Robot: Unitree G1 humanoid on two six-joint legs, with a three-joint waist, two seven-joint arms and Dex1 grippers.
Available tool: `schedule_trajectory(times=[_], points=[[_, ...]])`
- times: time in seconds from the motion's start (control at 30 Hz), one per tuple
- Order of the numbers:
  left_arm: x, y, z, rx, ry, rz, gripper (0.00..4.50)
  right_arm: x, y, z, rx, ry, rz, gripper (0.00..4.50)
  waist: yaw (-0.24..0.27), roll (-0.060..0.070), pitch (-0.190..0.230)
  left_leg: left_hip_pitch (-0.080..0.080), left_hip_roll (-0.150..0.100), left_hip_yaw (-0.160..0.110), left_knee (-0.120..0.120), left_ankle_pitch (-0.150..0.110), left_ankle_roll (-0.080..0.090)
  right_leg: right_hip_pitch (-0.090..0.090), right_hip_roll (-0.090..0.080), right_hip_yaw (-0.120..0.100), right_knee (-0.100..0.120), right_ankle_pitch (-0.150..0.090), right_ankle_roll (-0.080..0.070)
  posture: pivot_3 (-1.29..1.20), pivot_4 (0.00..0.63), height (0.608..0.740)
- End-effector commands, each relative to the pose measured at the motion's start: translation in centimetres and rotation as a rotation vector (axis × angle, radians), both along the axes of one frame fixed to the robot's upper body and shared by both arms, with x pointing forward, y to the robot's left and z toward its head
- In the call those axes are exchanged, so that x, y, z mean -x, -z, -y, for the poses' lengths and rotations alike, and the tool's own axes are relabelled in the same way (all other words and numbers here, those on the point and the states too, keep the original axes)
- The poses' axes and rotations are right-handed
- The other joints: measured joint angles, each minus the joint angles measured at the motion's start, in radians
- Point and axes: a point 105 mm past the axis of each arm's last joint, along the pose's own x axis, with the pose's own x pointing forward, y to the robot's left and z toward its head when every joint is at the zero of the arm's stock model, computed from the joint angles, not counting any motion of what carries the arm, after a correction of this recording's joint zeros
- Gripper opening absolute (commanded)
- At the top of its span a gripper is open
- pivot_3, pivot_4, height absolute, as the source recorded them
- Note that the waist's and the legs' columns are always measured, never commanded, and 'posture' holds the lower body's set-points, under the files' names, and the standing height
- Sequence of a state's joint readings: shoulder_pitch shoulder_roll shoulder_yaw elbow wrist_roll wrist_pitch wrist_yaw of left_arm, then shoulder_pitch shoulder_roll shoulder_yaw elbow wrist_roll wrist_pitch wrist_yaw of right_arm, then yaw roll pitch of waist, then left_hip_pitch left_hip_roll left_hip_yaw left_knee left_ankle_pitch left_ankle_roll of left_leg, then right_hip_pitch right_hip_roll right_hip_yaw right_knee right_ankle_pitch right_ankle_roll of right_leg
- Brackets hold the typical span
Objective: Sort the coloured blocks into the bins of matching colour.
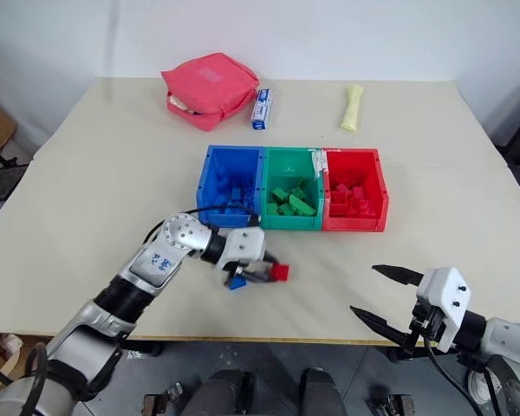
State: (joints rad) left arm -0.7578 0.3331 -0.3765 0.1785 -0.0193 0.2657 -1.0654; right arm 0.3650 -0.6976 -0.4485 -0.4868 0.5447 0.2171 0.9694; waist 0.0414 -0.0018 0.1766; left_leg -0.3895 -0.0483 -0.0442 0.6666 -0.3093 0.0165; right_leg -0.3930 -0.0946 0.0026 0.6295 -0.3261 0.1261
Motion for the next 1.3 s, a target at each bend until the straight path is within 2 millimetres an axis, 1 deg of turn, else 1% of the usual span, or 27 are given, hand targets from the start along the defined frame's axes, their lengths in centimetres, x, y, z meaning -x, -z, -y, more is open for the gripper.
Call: schedule_trajectory(times=[0.03,0.07,0.1,0.17,0.2,0.27,0.4,0.47,0.53,0.6,0.7,0.73,0.77,0.83,0.87,0.9,0.93,0.97,1.07,1.17,1.2,1.23,1.3], points=[[-1.7,-7.1,3.3,0.274,-0.069,0.113,1.43,-0.7,-2.9,2.3,-0.101,0.198,0.149,4.50,0.008,-0.001,0.000,0.000,0.000,0.000,0.000,0.000,0.000,0.000,0.000,0.000,0.000,0.000,0.000,0.00,0.150,0.740],[-2.3,-8.5,4.5,0.330,-0.095,0.128,1.43,-0.8,-3.2,3.1,-0.139,0.265,0.159,4.50,0.012,-0.001,0.001,0.000,-0.001,0.000,0.001,0.000,0.000,0.000,0.000,0.000,0.000,0.000,0.001,0.00,0.150,0.740],[-2.7,-9.3,5.8,0.359,-0.104,0.145,1.43,-0.9,-3.4,3.6,-0.172,0.313,0.170,4.50,0.016,-0.001,0.001,0.000,-0.001,0.000,0.001,0.001,0.001,0.000,0.000,0.000,0.000,0.001,0.001,0.00,0.150,0.740],[-4.1,-9.4,7.1,0.343,-0.156,0.202,1.43,-0.9,-3.5,3.6,-0.202,0.358,0.173,4.50,0.015,-0.001,0.001,0.000,-0.003,0.000,0.000,0.001,0.002,0.001,0.000,0.000,-0.001,0.001,0.003,0.00,0.150,0.740],[-4.7,-9.4,7.4,0.333,-0.182,0.229,1.43,-0.9,-3.5,3.5,-0.207,0.370,0.172,4.50,0.014,-0.001,0.001,0.000,-0.004,0.001,-0.001,0.001,0.002,0.001,0.000,0.000,-0.001,0.002,0.003,0.00,0.150,0.740],[-6.3,-9.9,8.5,0.375,-0.267,0.212,1.43,-0.5,-3.7,2.7,-0.214,0.388,0.185,4.50,0.008,-0.001,0.001,0.002,-0.005,0.003,-0.003,0.001,0.002,0.000,0.000,0.001,-0.001,0.001,0.003,0.00,0.150,0.740],[-7.5,-9.4,9.8,0.373,-0.313,0.181,1.43,0.3,-3.8,1.7,-0.227,0.413,0.192,4.50,0.007,-0.002,0.001,0.001,-0.005,0.005,-0.003,0.002,0.002,-0.003,0.001,0.000,0.001,0.001,0.004,0.00,0.150,0.740],[-7.5,-9.2,10.3,0.376,-0.300,0.154,2.17,0.6,-3.8,1.5,-0.232,0.419,0.191,4.50,0.007,-0.003,0.002,0.001,-0.007,0.005,-0.003,0.003,0.004,-0.003,0.002,-0.001,0.001,0.001,0.005,0.00,0.150,0.740],[-7.3,-9.3,10.6,0.385,-0.272,0.138,2.71,0.7,-3.9,1.3,-0.233,0.420,0.190,4.50,0.008,-0.003,0.002,0.000,-0.008,0.006,-0.003,0.003,0.005,-0.003,0.001,-0.001,0.001,0.002,0.006,0.00,0.150,0.740],[-6.9,-9.3,10.6,0.405,-0.231,0.115,3.36,0.7,-3.8,1.3,-0.236,0.423,0.191,4.50,0.008,-0.003,0.002,0.001,-0.009,0.006,-0.003,0.002,0.006,-0.003,0.001,-0.001,0.001,0.002,0.007,0.00,0.150,0.740],[-7.0,-9.2,9.5,0.407,-0.209,0.133,4.27,0.7,-3.6,1.2,-0.230,0.410,0.189,4.50,0.007,-0.003,0.002,0.000,-0.009,0.007,-0.003,0.003,0.007,-0.003,0.000,-0.001,0.001,0.002,0.008,0.00,0.150,0.740],[-7.0,-9.2,9.2,0.407,-0.206,0.137,4.49,0.6,-3.6,1.2,-0.227,0.405,0.188,4.50,0.007,-0.003,0.002,0.000,-0.009,0.007,-0.003,0.003,0.007,-0.003,0.000,-0.001,0.001,0.002,0.008,0.00,0.150,0.740],[-7.0,-9.5,8.4,0.412,-0.189,0.157,4.49,0.5,-3.5,1.0,-0.223,0.390,0.189,4.50,0.005,-0.003,0.002,0.001,-0.009,0.007,-0.003,0.003,0.007,-0.003,0.000,-0.001,0.001,0.002,0.008,0.00,0.150,0.740],[-6.8,-9.8,7.5,0.416,-0.168,0.180,4.49,0.3,-3.5,0.9,-0.219,0.372,0.191,4.50,-0.001,-0.003,0.001,0.001,-0.009,0.008,-0.003,0.003,0.006,-0.004,0.000,0.000,0.002,0.002,0.008,0.00,0.150,0.740],[-6.6,-9.9,6.6,0.425,-0.151,0.190,4.49,0.1,-3.4,0.8,-0.213,0.356,0.193,4.50,-0.002,-0.003,0.001,0.001,-0.009,0.008,-0.003,0.003,0.006,-0.004,0.000,0.000,0.003,0.002,0.008,0.00,0.150,0.740],[-6.6,-9.6,4.6,0.425,-0.143,0.212,4.49,-0.2,-3.3,0.4,-0.208,0.317,0.188,4.50,-0.013,-0.003,0.001,0.001,-0.009,0.007,-0.003,0.003,0.006,-0.004,0.000,0.000,0.006,0.002,0.008,0.00,0.150,0.740],[-6.1,-9.1,2.4,0.425,-0.115,0.223,4.49,-0.6,-3.1,0.0,-0.200,0.275,0.181,4.50,-0.019,-0.002,0.001,0.001,-0.009,0.008,-0.003,0.003,0.006,-0.004,0.000,0.001,0.007,0.002,0.008,0.00,0.150,0.740],[-5.6,-8.4,0.6,0.406,-0.095,0.228,4.49,-1.0,-3.0,-0.4,-0.189,0.237,0.175,4.50,-0.030,-0.001,0.001,0.002,-0.009,0.009,-0.004,0.003,0.006,-0.004,0.000,0.002,0.008,0.002,0.008,0.00,0.150,0.740],[-3.3,-7.2,-4.3,0.376,-0.029,0.234,4.49,-1.9,-2.6,-1.3,-0.147,0.116,0.155,4.50,-0.045,-0.001,0.000,0.004,-0.006,0.009,-0.005,0.002,0.004,-0.005,-0.001,0.003,0.008,0.002,0.007,0.00,0.150,0.740],[-1.1,-6.6,-8.2,0.356,-0.011,0.226,4.49,-2.9,-2.5,-2.0,-0.107,0.009,0.154,4.50,-0.043,-0.001,0.000,0.003,-0.004,0.008,-0.003,0.002,0.003,-0.005,-0.002,0.003,0.008,0.001,0.006,0.00,0.150,0.740],[-0.4,-6.5,-9.3,0.355,-0.011,0.224,4.49,-3.1,-2.5,-2.3,-0.092,-0.030,0.156,4.50,-0.036,-0.001,0.000,0.002,-0.004,0.006,-0.002,0.001,0.004,-0.004,-0.002,0.004,0.008,0.001,0.006,0.00,0.150,0.740],[0.1,-6.5,-9.9,0.354,-0.010,0.223,4.49,-3.3,-2.5,-2.4,-0.081,-0.055,0.157,4.50,-0.031,-0.001,0.000,0.001,-0.005,0.003,-0.001,0.001,0.004,-0.003,-0.004,0.004,0.007,0.001,0.006,0.00,0.150,0.740],[0.2,-5.6,-13.9,0.323,-0.171,0.214,4.49,-3.4,-2.2,-3.4,-0.044,-0.178,0.127,4.50,-0.024,0.000,0.000,0.002,-0.006,0.000,0.000,0.001,0.004,-0.001,-0.005,0.003,0.001,0.002,0.006,0.00,0.150,0.740]])
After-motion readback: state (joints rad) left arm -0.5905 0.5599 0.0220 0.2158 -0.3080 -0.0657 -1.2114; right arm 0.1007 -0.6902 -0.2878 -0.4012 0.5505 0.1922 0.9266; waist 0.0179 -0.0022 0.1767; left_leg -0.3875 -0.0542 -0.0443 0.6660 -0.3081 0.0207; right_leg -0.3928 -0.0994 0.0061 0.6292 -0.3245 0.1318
